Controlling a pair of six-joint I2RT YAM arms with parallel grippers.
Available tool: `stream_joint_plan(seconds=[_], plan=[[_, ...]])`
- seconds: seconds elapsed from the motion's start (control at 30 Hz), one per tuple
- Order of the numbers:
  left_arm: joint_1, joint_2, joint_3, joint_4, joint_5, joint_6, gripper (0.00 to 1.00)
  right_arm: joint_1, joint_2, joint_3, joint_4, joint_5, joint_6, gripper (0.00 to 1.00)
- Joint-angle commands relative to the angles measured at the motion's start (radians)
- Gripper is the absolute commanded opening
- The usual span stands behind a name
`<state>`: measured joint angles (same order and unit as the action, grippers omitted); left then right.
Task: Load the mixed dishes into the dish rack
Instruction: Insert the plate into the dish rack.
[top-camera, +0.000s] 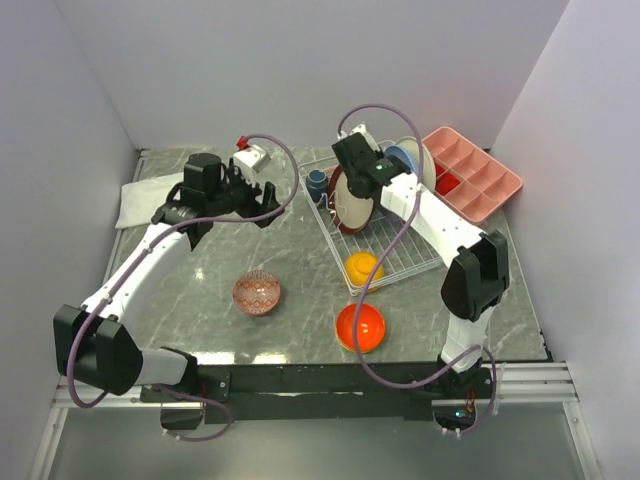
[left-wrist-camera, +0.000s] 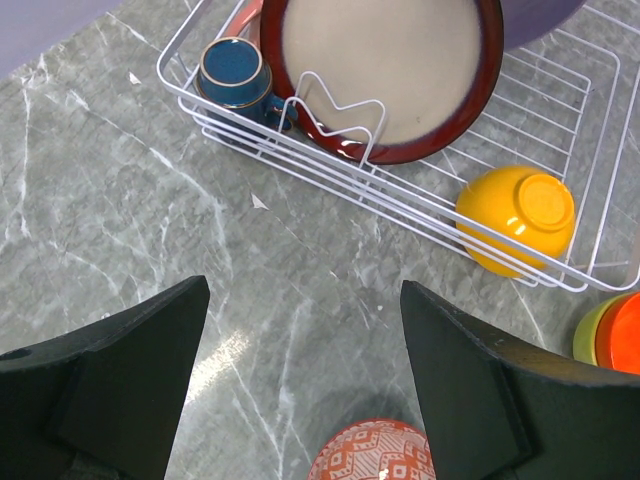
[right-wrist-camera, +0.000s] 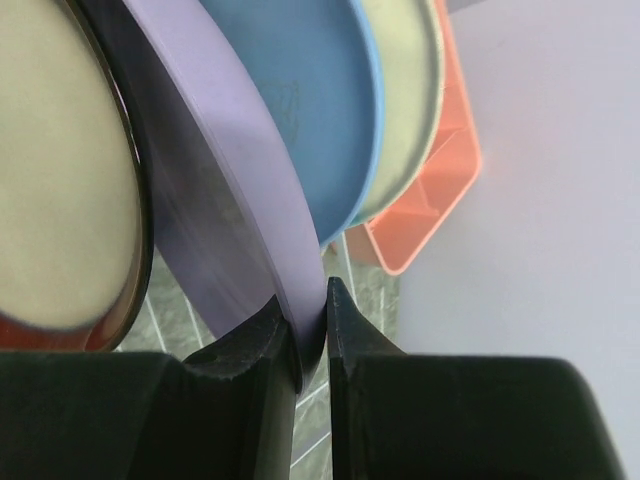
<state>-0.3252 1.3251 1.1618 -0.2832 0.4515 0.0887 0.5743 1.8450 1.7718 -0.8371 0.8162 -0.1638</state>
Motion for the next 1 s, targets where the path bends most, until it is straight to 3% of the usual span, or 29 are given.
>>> stream_joint_plan(seconds=[0.0,0.3,0.63,0.77,0.97], plan=[[-0.011,0.000,0.033,0.026,0.019,-0.012,0.84,0.050,-0.115,-0.053,0.223,0.115,-0.095,0.00],[-0.025,-0.021,0.001,0.055,0.023,-0.027,0.84,0.041,-0.152,-0.178,0.408,0.276,-0.235,0.00],[-0.025,-0.047,-0.027,0.058,0.021,-0.023,0.84,0.009,-0.046,-0.184,0.529,0.354,-0.318,0.00],[-0.025,-0.056,-0.036,0.059,0.012,-0.018,0.84,0.007,0.002,-0.132,0.383,0.299,-0.217,0.00],[-0.025,-0.060,-0.045,0.058,0.003,-0.009,0.85,0.006,0.049,-0.106,0.296,0.252,-0.154,0.00]])
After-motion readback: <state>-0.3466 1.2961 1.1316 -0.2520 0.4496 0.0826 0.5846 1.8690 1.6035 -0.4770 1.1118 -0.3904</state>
